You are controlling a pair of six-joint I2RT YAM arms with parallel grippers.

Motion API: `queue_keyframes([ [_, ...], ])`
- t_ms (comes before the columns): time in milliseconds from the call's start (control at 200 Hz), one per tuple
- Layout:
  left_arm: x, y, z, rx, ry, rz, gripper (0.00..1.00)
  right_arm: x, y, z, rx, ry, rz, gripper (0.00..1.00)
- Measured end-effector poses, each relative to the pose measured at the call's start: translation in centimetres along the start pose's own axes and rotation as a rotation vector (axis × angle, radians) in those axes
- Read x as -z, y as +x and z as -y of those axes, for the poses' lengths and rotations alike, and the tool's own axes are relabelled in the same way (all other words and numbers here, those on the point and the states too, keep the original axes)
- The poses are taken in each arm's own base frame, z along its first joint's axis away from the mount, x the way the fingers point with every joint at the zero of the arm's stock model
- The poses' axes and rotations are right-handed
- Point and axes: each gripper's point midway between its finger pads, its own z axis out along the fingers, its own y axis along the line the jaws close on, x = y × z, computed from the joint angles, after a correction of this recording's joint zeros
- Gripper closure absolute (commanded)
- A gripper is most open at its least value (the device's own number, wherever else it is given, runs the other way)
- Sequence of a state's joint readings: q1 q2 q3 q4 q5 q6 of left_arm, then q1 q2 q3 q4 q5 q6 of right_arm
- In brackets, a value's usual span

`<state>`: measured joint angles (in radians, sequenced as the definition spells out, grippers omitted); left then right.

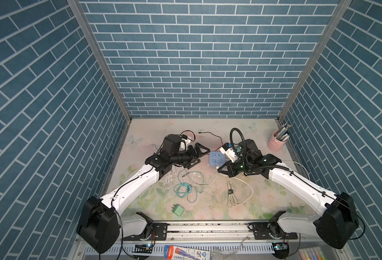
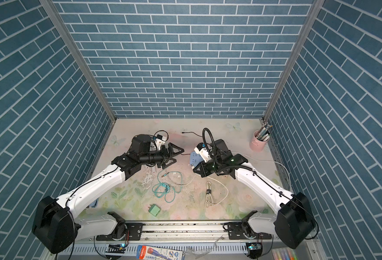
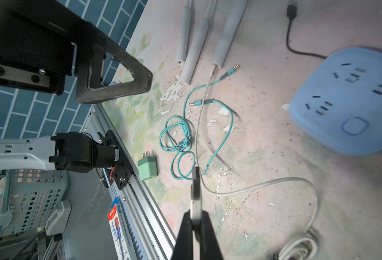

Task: Charge the electric toothbrush
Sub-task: Pick up the charging cable from the center of the board.

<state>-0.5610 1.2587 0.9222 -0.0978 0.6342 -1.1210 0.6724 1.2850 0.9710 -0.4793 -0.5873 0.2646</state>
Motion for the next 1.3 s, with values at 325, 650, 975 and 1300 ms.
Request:
queue_keyframes([
  [325,-2.3,3.2,-1.6,0.010,-0.061,-0.088,0.25,-1.4,-0.3,-1.0,0.049,0.004,-0.035,1.00],
  [650,-4.1,4.5,-3.2,0.036,-0.112,-0.134,0.49,-2.3,0.2,-1.3,0.090,0.034,-0.058,1.00],
  [975,-5.2,5.1,-3.9,0.048,-0.129,-0.155,0.73,-2.4,0.0,-0.8,0.104,0.078,-0.047,1.00],
  [1300,-5.7,5.1,-4.5,0.066,-0.146,-0.150,0.93,-2.6,0.1,-0.6,0.111,0.093,-0.045,1.00],
])
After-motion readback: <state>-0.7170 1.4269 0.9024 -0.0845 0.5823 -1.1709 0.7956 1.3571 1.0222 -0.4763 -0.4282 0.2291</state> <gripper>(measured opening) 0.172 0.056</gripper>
